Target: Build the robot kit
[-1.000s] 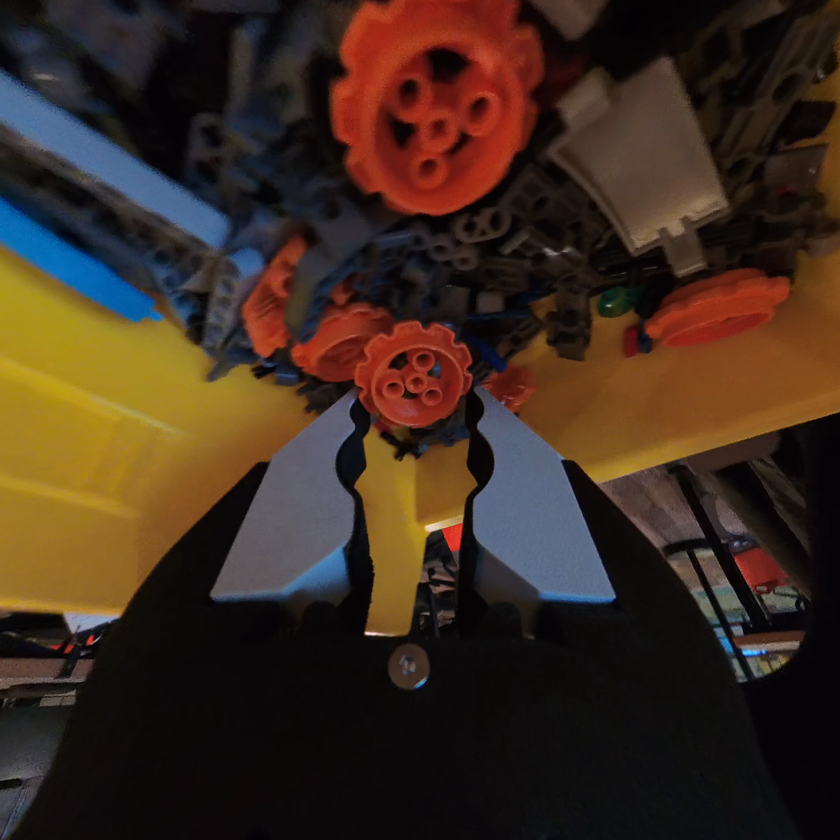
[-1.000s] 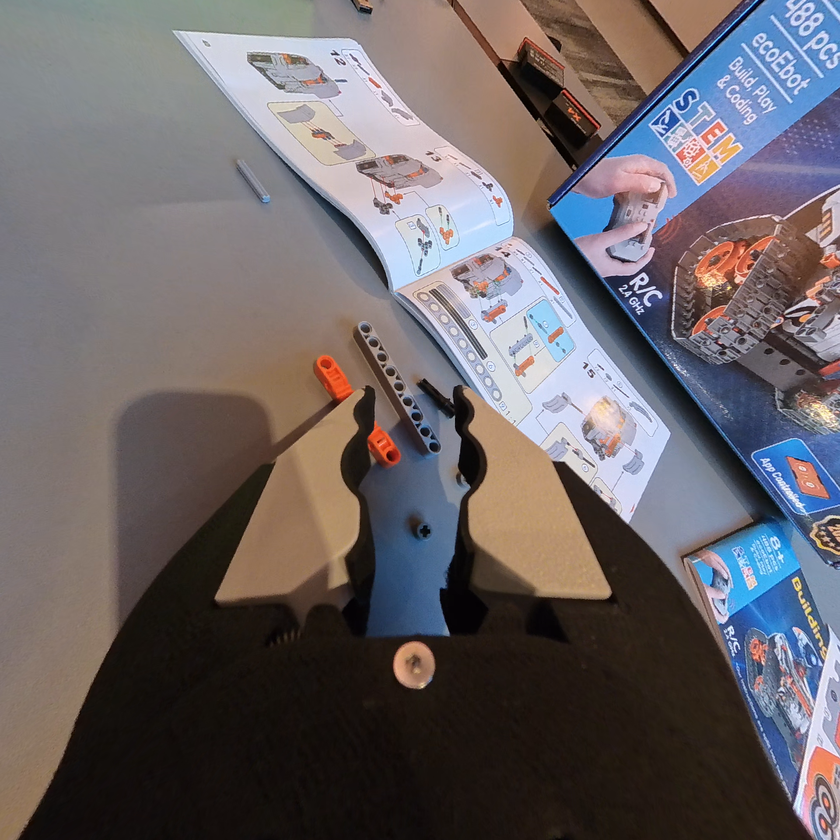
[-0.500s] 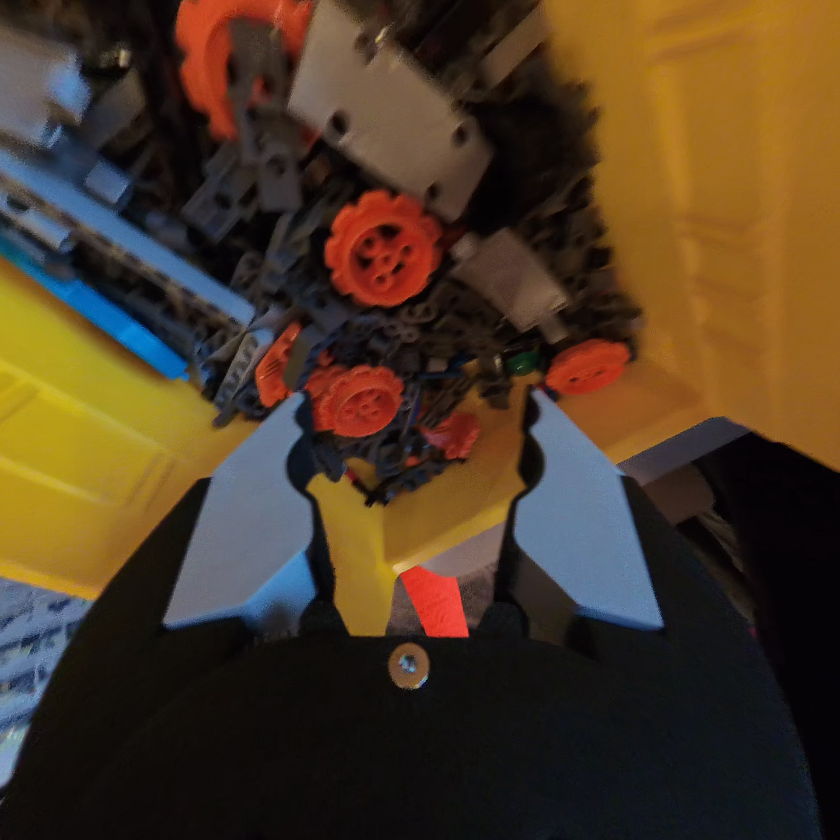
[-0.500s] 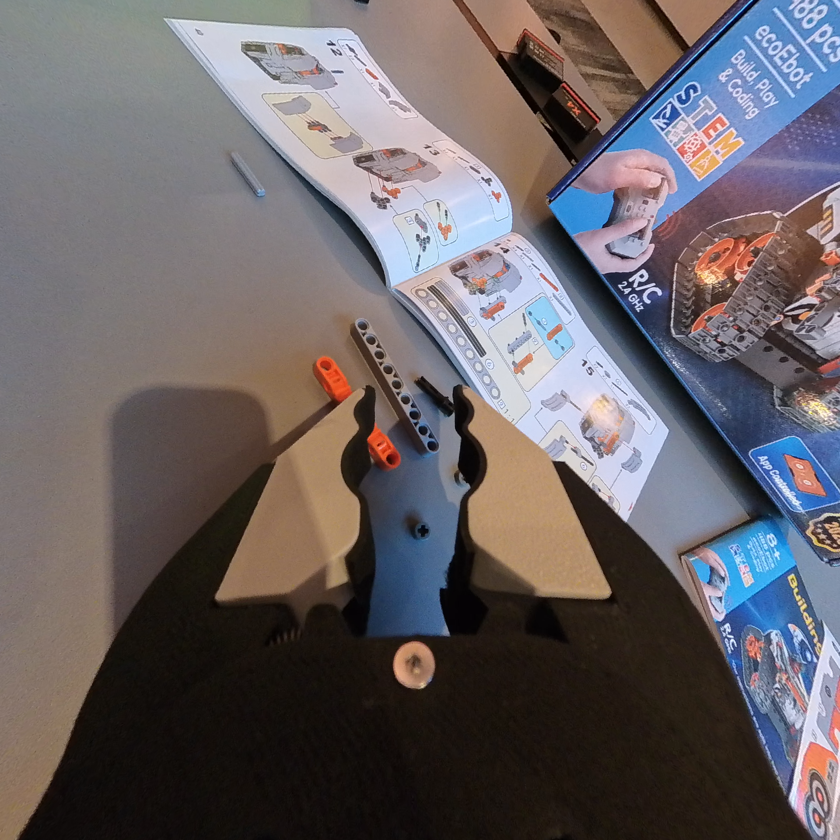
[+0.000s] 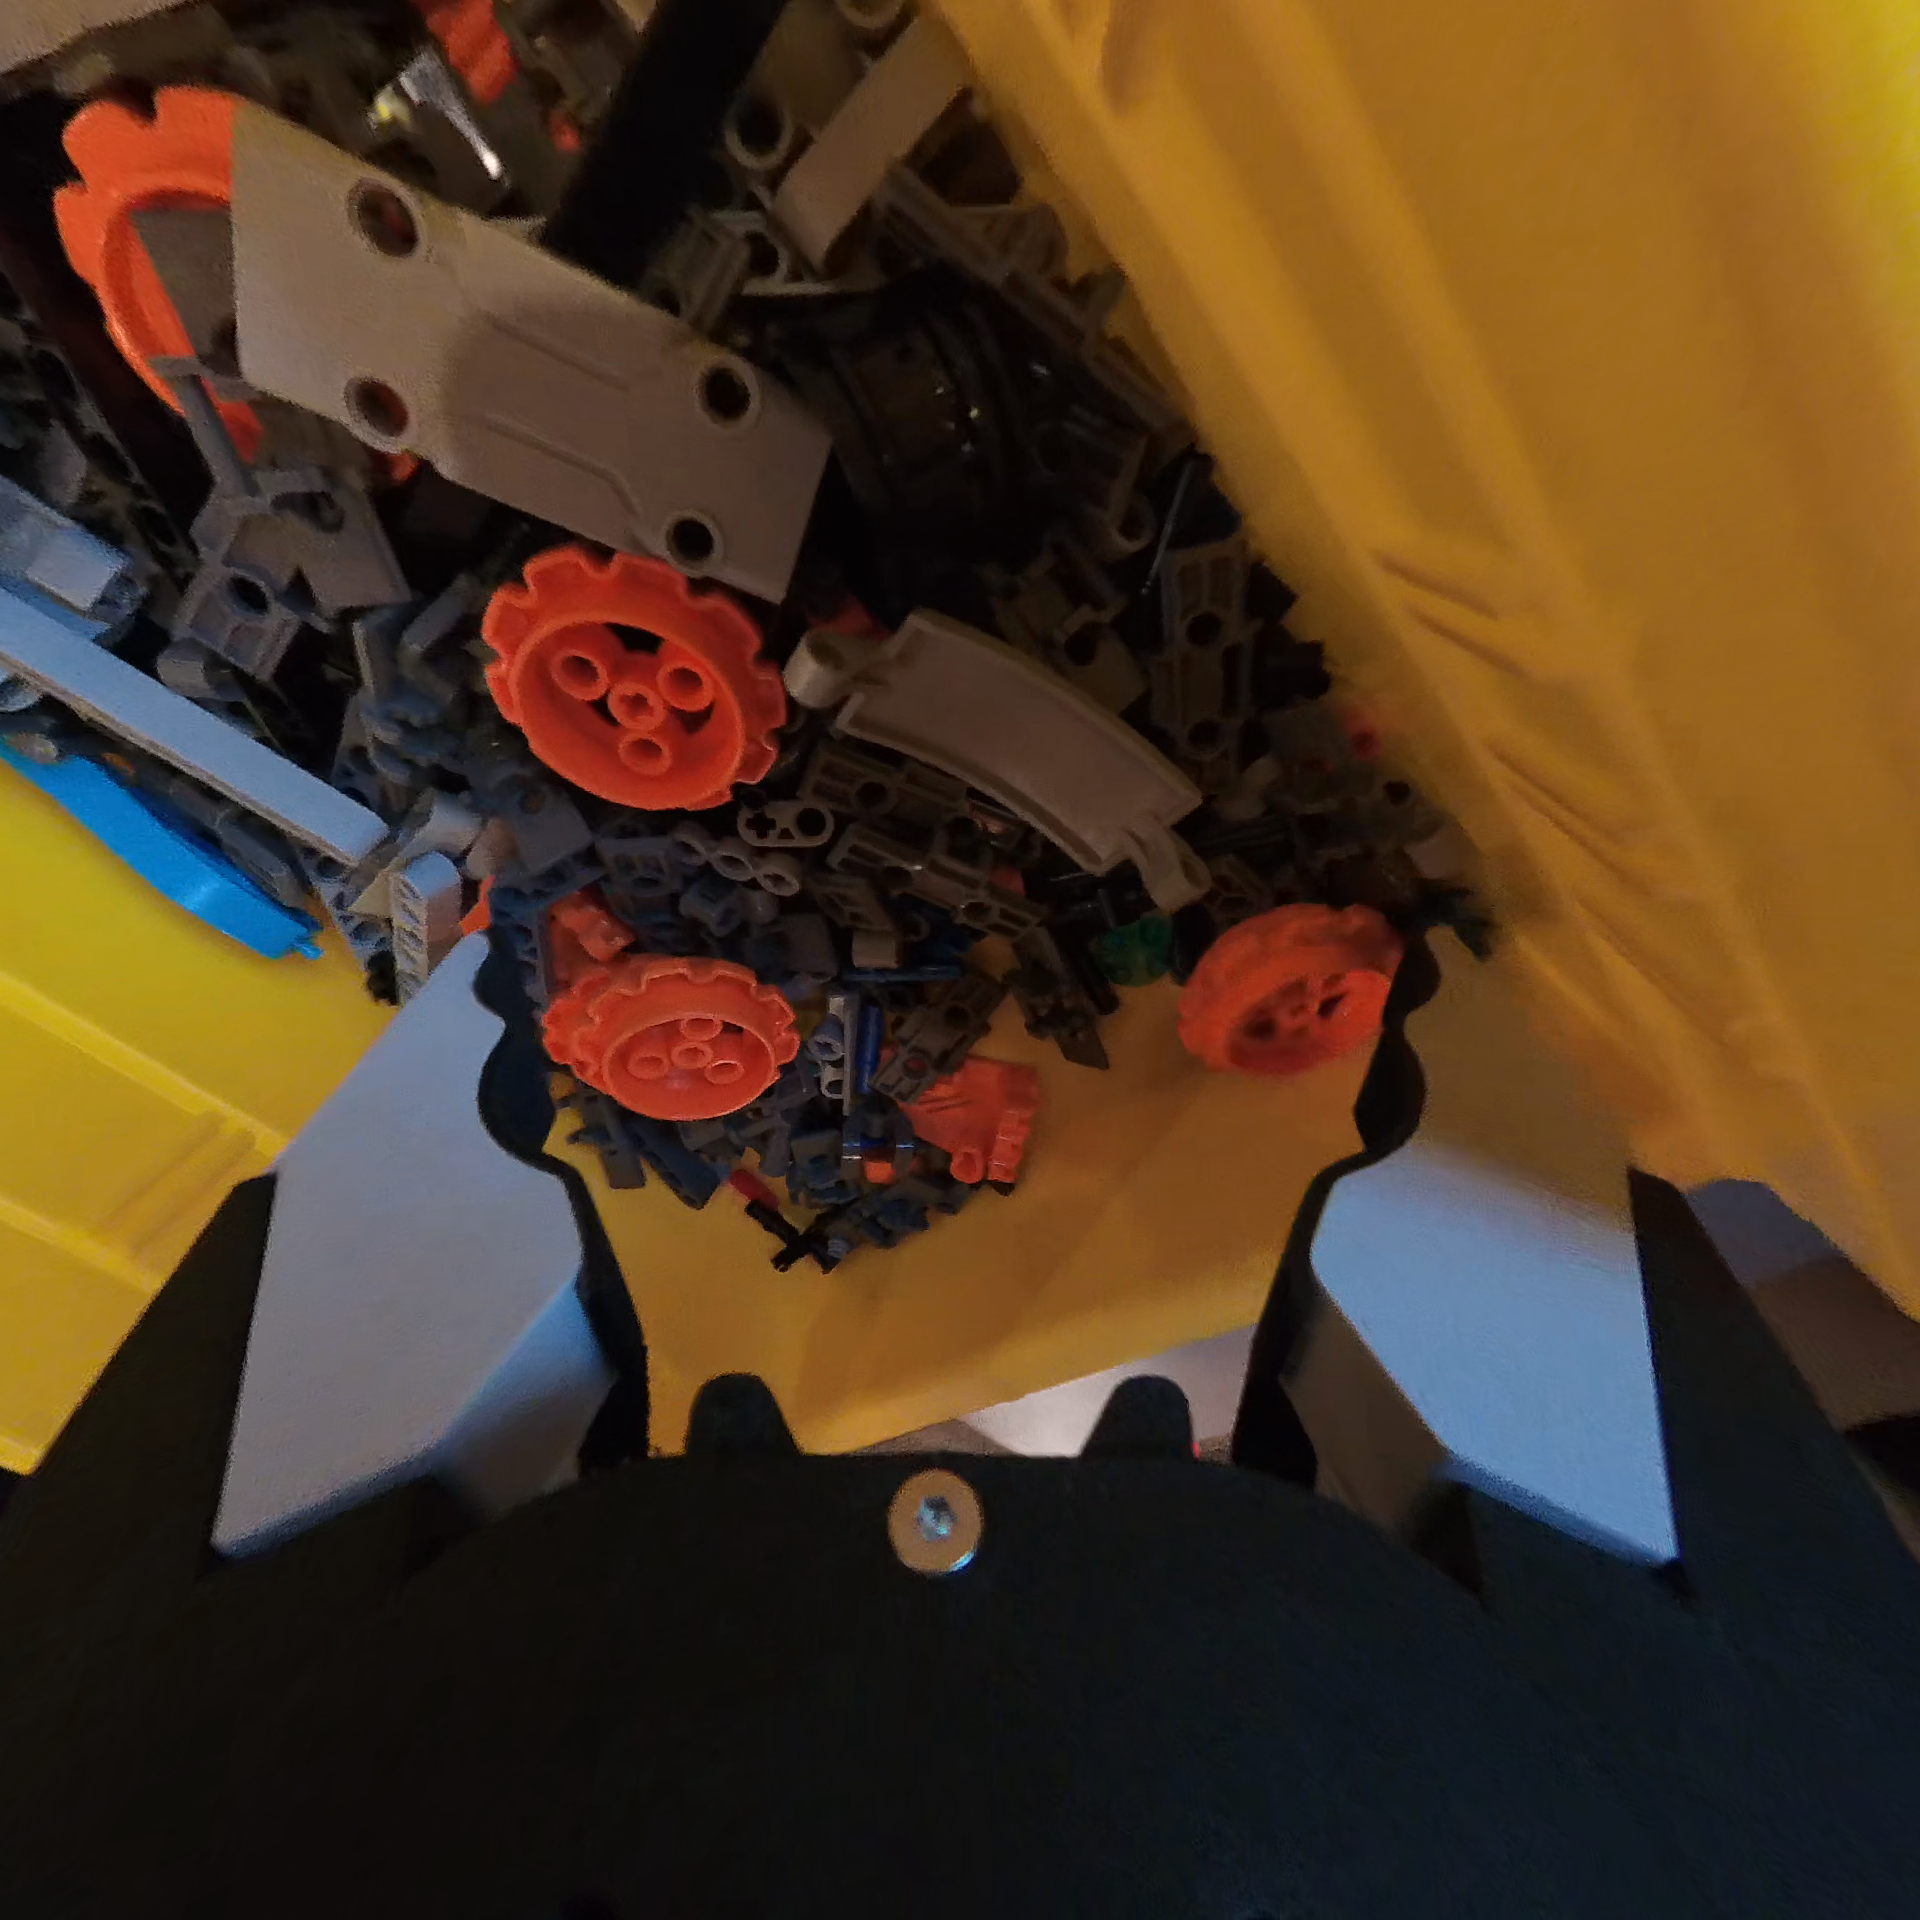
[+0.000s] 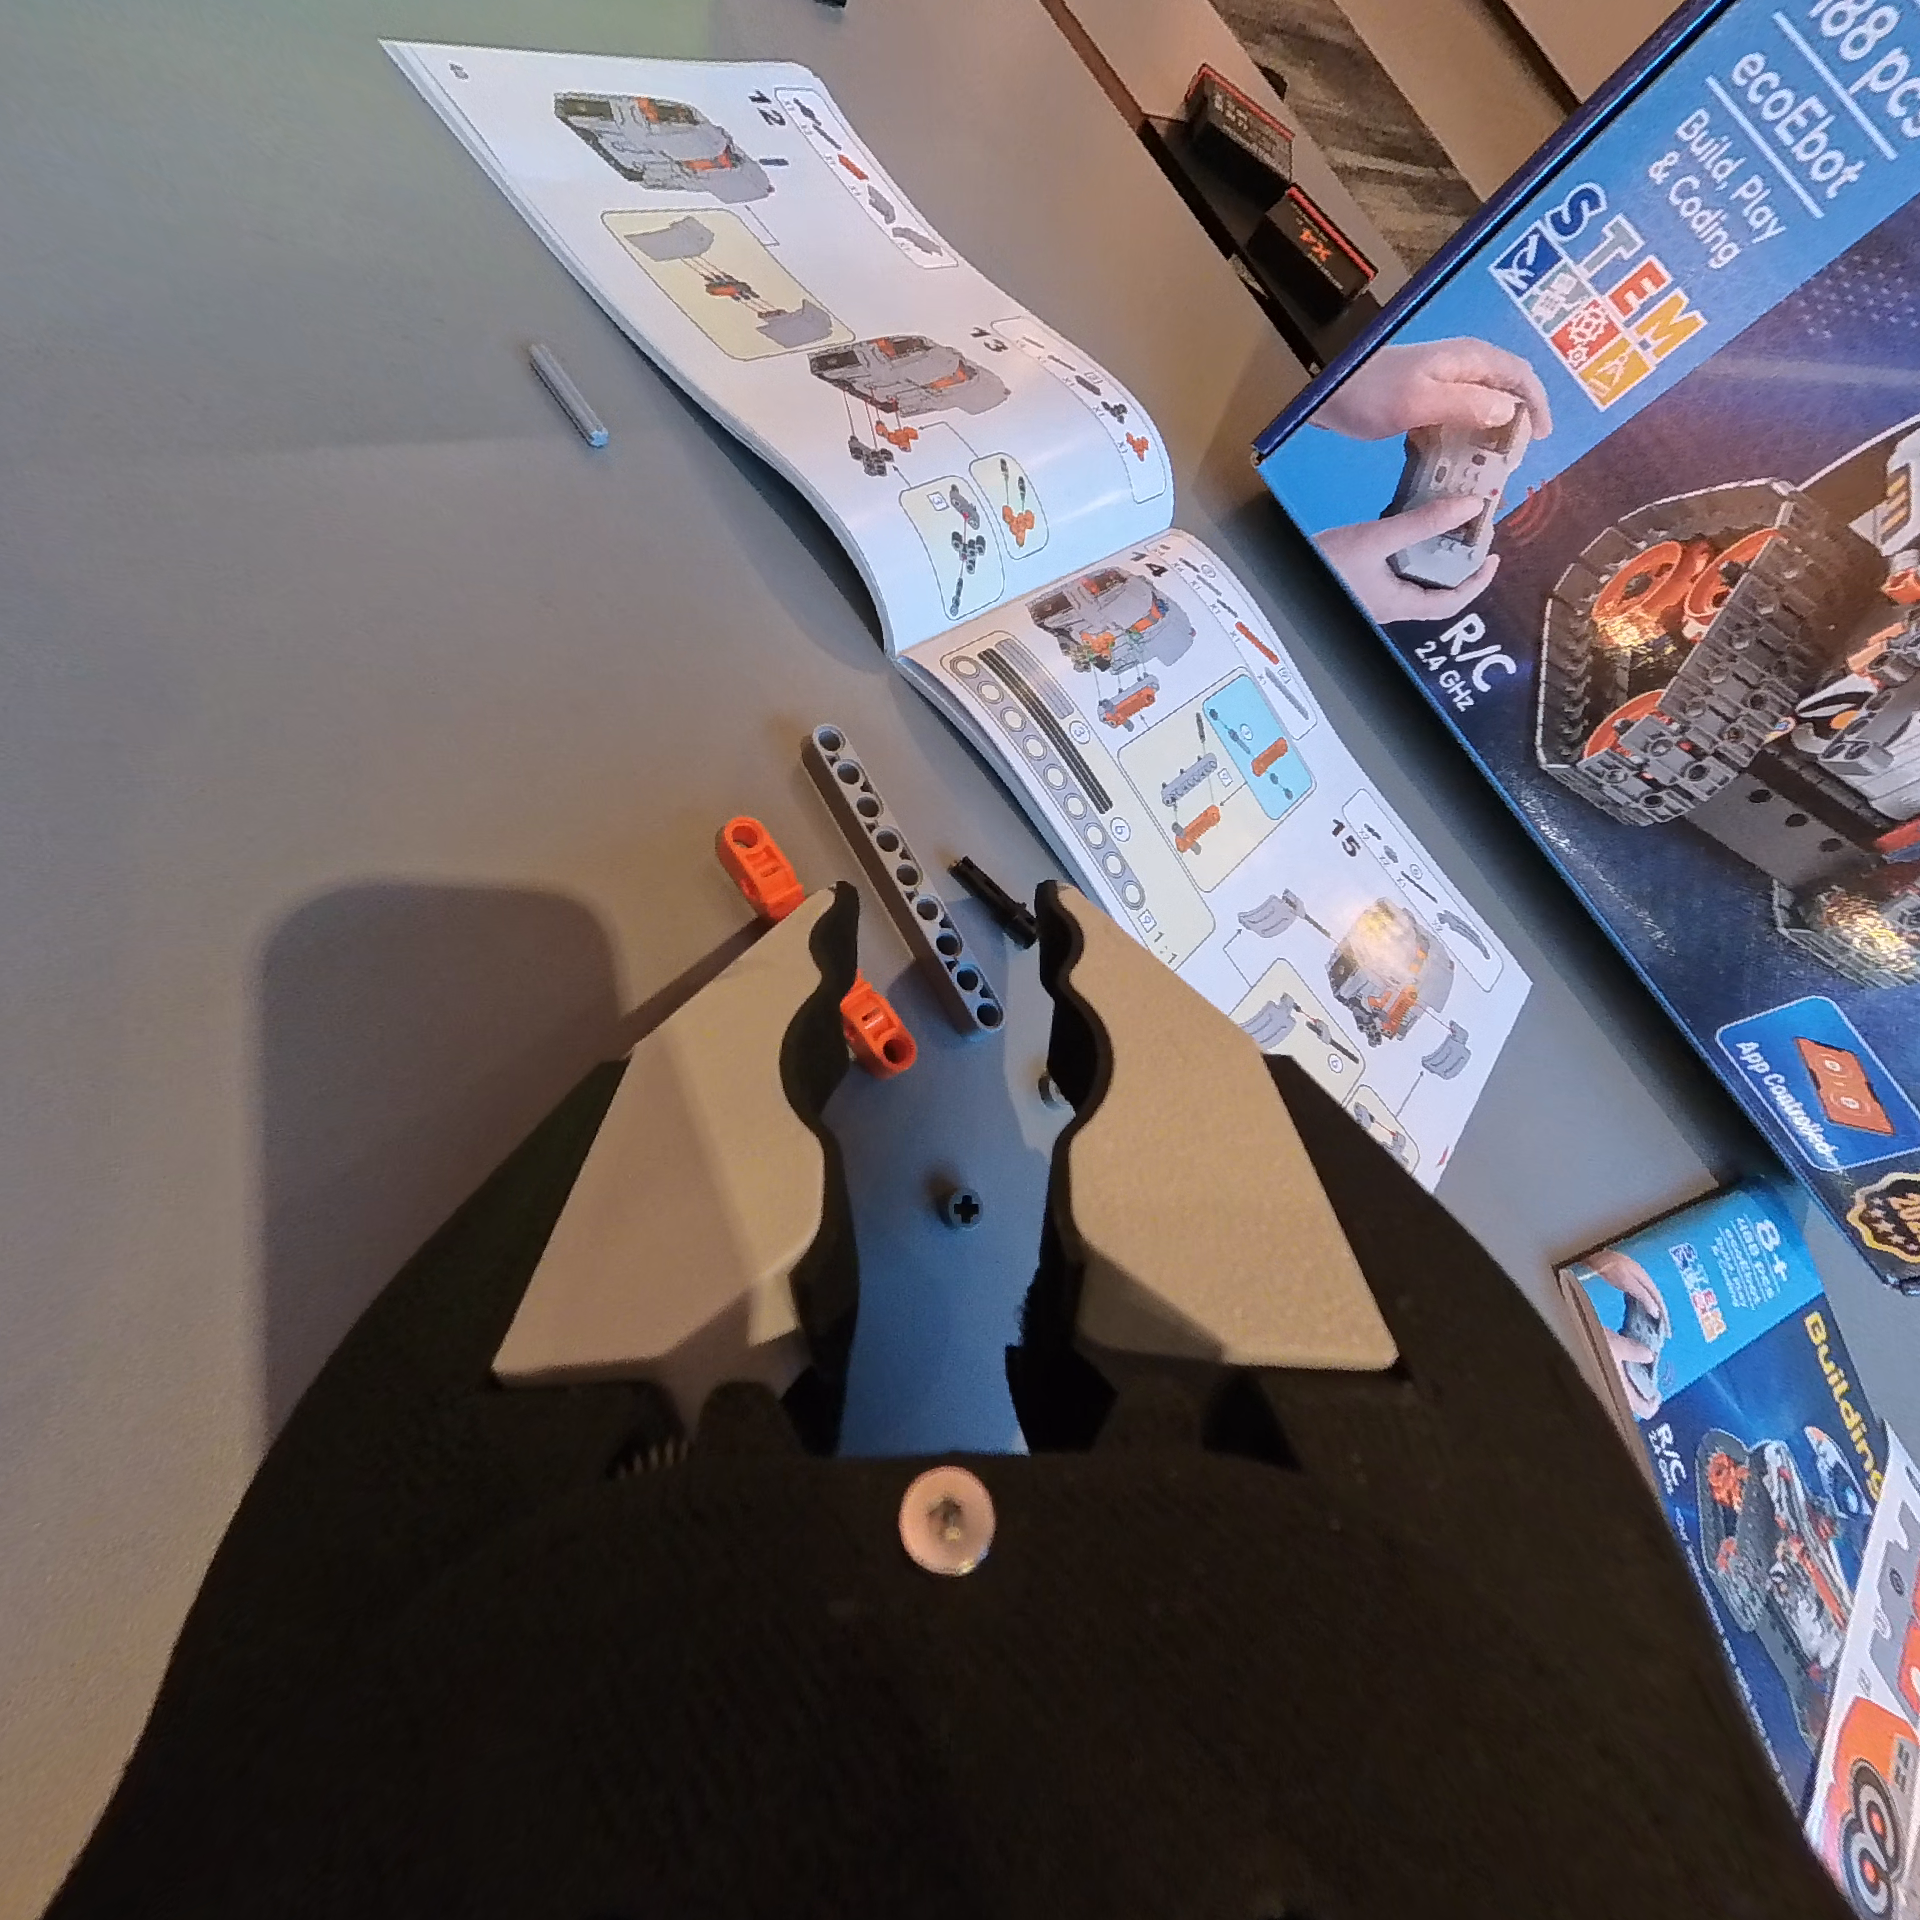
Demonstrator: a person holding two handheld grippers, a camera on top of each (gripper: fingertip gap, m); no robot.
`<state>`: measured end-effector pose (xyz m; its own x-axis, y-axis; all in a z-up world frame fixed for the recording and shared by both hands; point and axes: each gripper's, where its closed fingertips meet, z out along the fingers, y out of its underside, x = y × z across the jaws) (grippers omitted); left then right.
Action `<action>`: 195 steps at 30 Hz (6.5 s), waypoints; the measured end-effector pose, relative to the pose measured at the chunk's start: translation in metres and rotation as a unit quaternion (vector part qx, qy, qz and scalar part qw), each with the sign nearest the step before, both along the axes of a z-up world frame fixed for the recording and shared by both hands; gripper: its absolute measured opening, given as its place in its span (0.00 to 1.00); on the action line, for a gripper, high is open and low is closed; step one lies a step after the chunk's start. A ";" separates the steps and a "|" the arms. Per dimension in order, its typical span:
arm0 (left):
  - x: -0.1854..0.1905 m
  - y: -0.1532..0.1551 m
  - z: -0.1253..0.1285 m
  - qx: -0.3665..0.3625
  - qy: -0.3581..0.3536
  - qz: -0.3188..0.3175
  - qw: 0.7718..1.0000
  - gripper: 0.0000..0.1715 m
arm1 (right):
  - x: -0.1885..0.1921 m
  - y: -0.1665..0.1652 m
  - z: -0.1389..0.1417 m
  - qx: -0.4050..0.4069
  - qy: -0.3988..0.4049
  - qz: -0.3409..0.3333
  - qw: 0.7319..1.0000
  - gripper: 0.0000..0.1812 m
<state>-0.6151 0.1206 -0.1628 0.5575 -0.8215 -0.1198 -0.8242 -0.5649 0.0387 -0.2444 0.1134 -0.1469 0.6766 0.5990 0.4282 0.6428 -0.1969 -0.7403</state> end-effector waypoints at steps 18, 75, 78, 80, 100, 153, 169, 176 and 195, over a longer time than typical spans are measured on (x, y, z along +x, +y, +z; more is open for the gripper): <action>-0.063 0.057 0.025 0.080 0.025 0.007 0.996 0.02 | 0.003 0.002 -0.001 0.000 -0.003 -0.009 1.000 0.18; -0.057 0.003 0.018 -0.109 -0.086 0.121 0.983 0.17 | 0.005 0.003 -0.002 -0.003 -0.003 -0.010 1.000 0.17; -0.046 0.024 0.031 -0.043 -0.104 0.118 0.987 0.40 | 0.005 0.003 -0.001 -0.003 -0.003 -0.010 1.000 0.17; -0.029 0.044 0.043 0.015 -0.119 0.078 0.990 0.45 | 0.004 0.004 -0.002 -0.003 -0.003 -0.010 1.000 0.17; 0.031 0.093 0.003 0.111 -0.124 -0.032 0.986 0.62 | 0.004 0.002 -0.002 -0.005 -0.002 -0.006 1.000 0.17; 0.062 0.100 0.013 0.136 -0.168 -0.128 0.968 0.64 | 0.005 0.003 -0.002 -0.009 0.001 -0.009 1.000 0.17; 0.048 0.128 0.014 0.240 -0.130 -0.111 0.956 0.37 | 0.006 0.003 -0.002 -0.006 -0.002 -0.010 1.000 0.17; 0.038 0.127 0.021 0.230 -0.122 -0.098 0.960 0.24 | 0.005 0.002 -0.002 -0.007 -0.002 -0.008 1.000 0.17; -0.032 0.072 0.043 0.165 -0.115 -0.015 0.979 0.02 | 0.004 0.001 -0.002 -0.005 -0.006 -0.005 1.000 0.17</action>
